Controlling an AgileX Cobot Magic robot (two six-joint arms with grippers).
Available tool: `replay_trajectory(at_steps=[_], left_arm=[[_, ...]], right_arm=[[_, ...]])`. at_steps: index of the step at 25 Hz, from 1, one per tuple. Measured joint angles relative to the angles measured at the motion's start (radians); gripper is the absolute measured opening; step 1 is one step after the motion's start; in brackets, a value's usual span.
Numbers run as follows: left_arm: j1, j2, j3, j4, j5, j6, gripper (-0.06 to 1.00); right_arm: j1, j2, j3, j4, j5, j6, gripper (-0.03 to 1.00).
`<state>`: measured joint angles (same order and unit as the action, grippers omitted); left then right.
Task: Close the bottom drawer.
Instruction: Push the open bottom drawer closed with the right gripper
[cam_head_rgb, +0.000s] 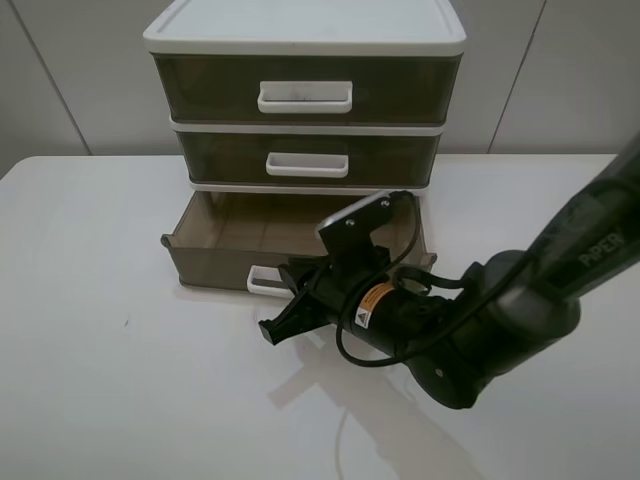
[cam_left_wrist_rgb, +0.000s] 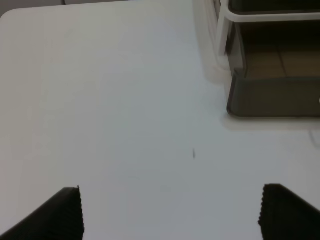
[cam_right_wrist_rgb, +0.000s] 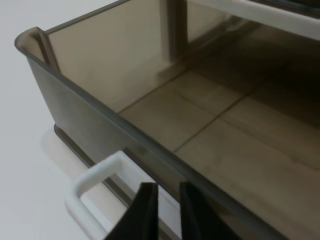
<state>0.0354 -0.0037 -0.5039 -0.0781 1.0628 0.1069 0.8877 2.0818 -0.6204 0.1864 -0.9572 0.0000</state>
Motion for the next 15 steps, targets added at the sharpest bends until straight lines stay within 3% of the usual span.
replay_trajectory(at_steps=[6, 15], left_arm=[[0.000, 0.000, 0.000, 0.000, 0.000, 0.000, 0.72], [0.000, 0.000, 0.000, 0.000, 0.000, 0.000, 0.72]], right_arm=[[0.001, 0.005, -0.024, 0.120, 0.004, -0.010, 0.02], [0.015, 0.022, -0.072, 0.215, 0.023, -0.036, 0.02]])
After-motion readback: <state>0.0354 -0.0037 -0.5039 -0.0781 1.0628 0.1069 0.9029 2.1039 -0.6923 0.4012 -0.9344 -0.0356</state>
